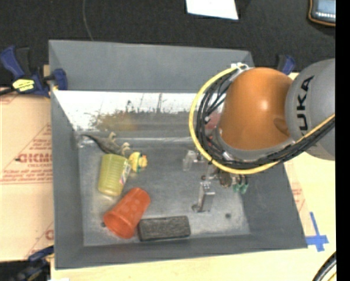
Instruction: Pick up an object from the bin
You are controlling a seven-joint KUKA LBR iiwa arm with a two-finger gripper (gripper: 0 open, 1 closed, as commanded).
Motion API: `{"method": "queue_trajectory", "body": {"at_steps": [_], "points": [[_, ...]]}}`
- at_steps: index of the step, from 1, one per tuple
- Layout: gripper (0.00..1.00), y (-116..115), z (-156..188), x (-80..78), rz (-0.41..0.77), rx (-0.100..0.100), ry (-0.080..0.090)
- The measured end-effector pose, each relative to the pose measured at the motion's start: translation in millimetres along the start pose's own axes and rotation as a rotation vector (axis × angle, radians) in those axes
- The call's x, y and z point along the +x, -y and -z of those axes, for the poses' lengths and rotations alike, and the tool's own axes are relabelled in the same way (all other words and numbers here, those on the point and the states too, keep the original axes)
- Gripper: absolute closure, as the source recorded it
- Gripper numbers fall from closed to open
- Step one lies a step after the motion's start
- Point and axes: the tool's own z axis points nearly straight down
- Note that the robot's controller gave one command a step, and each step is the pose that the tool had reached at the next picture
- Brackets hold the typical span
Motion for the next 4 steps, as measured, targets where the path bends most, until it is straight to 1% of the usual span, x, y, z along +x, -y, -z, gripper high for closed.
{"method": "queue_trajectory", "body": {"at_steps": [1, 2, 3, 4], "points": [[0.00, 0.1, 4.4, -1.3, -0.002, -0.001, 0.008], [0.00, -68.4, -151.9, 24.3, -0.026, -0.002, 0.012], [0.00, -82.9, -67.8, 25.2, 0.120, 0.001, 0.023], [0.00, -126.3, -118.7, 23.1, 0.379, 0.001, 0.012]]}}
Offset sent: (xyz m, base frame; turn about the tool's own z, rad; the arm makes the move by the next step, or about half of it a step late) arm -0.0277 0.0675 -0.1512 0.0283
